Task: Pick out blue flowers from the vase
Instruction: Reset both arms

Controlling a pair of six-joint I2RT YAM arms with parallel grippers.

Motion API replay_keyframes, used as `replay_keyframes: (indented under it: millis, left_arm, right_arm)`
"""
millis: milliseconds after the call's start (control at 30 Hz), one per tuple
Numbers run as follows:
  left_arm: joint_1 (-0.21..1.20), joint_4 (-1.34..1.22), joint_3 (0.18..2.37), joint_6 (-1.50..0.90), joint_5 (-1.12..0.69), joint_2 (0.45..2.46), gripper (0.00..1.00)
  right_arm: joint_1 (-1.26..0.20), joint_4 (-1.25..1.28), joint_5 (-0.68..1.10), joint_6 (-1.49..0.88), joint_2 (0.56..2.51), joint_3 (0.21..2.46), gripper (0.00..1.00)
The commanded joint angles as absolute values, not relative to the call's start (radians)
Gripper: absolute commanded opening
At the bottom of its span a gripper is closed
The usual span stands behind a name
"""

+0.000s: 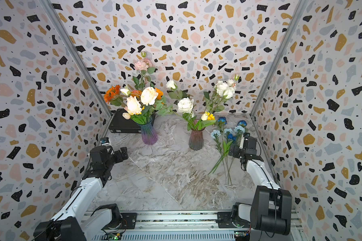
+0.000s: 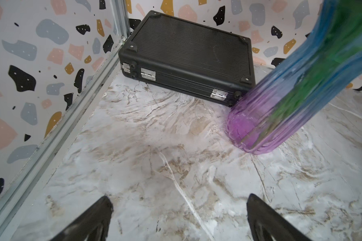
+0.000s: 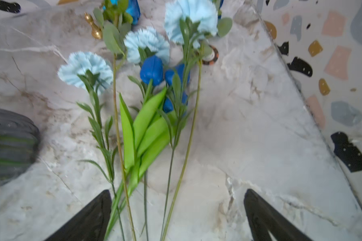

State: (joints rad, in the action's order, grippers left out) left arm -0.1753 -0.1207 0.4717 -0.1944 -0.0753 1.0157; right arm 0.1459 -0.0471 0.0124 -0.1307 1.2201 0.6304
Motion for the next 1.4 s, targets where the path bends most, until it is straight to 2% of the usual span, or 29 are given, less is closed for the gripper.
replay_keyframes:
  millis: [0, 333, 467, 600, 833, 967, 1100, 1367]
  left_arm:
    - [-0.216, -0.388, 0.418, -0.197, -0.187, 1.064, 0.99]
    - [-0.229, -0.719, 0.325, -0.203, -0.248, 1.266, 0.99]
    - [-0.229, -0.938, 0.273, -0.185, -0.311, 1.367, 0.99]
    - [-0.230, -0.933, 0.258, -0.175, -0.309, 1.348, 0.99]
    - [-0.229, -1.097, 0.183, -0.169, -0.320, 1.369, 0.99]
    - [-0.228, -1.199, 0.144, -0.154, -0.345, 1.396, 0.99]
    - [-0.228, -1.412, 0.077, -0.137, -0.352, 1.511, 0.99]
    - [-0.223, -1.410, 0.108, -0.129, -0.401, 1.541, 0.99]
  right_arm:
    - [0.148, 0.203, -0.038, -0.120, 1.160, 0.606, 0.99]
    - [0.147, 0.581, 0.035, -0.151, 1.261, 0.410, 0.99]
    - [0.146, 0.784, 0.034, -0.156, 1.317, 0.324, 0.99]
    - [0.140, 0.916, 0.035, -0.150, 1.363, 0.265, 1.00]
    - [0.110, 1.253, 0.048, -0.108, 1.482, 0.146, 0.99]
    - [0.088, 1.331, 0.048, -0.086, 1.549, 0.141, 0.99]
    - [0.074, 1.273, 0.030, -0.073, 1.527, 0.154, 0.99]
    - [0.067, 1.248, 0.028, -0.064, 1.523, 0.166, 0.99]
